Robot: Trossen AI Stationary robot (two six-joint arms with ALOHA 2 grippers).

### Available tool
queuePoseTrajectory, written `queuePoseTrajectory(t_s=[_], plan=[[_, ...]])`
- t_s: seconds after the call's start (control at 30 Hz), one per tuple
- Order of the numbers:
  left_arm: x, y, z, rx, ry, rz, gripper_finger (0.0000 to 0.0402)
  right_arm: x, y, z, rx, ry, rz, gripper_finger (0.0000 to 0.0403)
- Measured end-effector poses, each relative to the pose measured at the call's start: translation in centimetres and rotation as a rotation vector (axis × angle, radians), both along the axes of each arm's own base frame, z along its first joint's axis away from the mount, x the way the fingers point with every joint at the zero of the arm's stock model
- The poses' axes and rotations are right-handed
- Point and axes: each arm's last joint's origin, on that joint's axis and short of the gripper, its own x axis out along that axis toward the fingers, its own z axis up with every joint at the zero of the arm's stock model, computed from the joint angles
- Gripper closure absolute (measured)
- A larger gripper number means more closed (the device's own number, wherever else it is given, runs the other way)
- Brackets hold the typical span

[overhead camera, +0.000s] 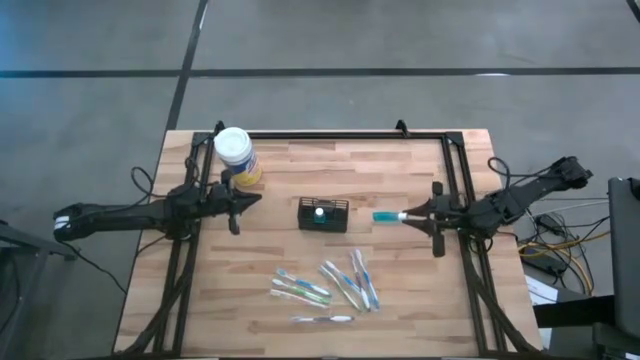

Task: Pick & Place toothbrushing station
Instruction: Put the mouthwash into the mesh organizer

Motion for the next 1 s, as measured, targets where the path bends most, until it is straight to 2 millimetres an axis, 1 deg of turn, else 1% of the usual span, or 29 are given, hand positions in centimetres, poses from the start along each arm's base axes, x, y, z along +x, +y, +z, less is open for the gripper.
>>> queuePoseTrajectory(t_s=[0.2, 0.37, 0.53, 0.87, 0.93, 1.0], plan=[[0.1, 0.0, 0.6, 0.022, -0.019, 0.007, 0.0394, 0.3, 0.2, -2.6, -0.021, -0.030, 0.023, 0.0319], [0.1, 0.0, 1.1, 0.033, -0.031, 0.010, 0.0394, 0.0, 0.1, -3.6, -0.050, -0.067, 0.044, 0.0319], [0.1, 0.1, 1.3, 0.049, -0.032, 0.012, 0.0394, -0.9, -0.4, -3.8, -0.055, -0.123, 0.047, 0.0319], [0.1, 0.1, 1.2, 0.046, -0.031, 0.017, 0.0394, -2.6, -1.2, -5.2, -0.047, -0.221, 0.044, 0.0319], [0.1, 0.1, 1.2, 0.047, -0.031, 0.020, 0.0394, -2.8, -1.3, -5.0, -0.048, -0.242, 0.044, 0.0319], [0.1, 0.1, 1.2, 0.047, -0.030, 0.023, 0.0394, -3.0, -1.4, -4.2, -0.057, -0.252, 0.043, 0.0319]])
